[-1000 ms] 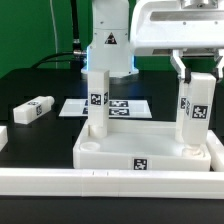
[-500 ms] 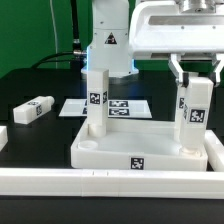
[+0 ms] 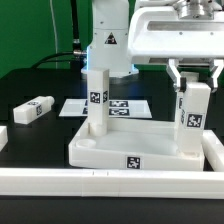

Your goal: Assemble desk

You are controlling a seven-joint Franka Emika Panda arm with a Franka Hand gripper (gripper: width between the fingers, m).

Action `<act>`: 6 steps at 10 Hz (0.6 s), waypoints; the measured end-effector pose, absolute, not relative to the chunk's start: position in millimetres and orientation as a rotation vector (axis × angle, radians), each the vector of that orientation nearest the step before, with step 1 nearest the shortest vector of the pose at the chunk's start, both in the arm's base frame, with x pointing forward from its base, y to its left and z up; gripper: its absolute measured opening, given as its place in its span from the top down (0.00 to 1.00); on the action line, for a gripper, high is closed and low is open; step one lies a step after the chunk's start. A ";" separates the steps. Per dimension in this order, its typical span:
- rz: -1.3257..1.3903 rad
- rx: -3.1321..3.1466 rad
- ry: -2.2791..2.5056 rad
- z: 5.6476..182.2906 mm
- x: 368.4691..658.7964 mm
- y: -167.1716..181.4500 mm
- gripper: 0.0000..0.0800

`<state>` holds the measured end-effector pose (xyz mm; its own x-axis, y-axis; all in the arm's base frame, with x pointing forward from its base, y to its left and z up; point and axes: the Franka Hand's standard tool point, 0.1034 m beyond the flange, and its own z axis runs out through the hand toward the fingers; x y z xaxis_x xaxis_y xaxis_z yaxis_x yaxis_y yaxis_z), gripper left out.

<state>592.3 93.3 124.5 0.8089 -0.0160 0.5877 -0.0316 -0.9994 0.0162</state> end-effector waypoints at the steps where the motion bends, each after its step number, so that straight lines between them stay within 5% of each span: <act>1: 0.962 2.964 -0.039 124.4 592.2 93.3 0.54; 2: 0.962 2.964 -0.039 124.4 592.2 93.3 0.54; 3: 0.962 2.964 -0.039 124.4 592.2 93.3 0.31; 4: 0.962 2.964 -0.039 124.3 592.2 93.3 0.23; 6: 0.960 2.966 -0.040 125.0 592.4 93.4 0.19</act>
Offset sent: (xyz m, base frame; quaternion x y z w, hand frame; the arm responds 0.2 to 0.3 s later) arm 0.0000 0.0000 0.0000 0.0000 0.0000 0.0000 1.0000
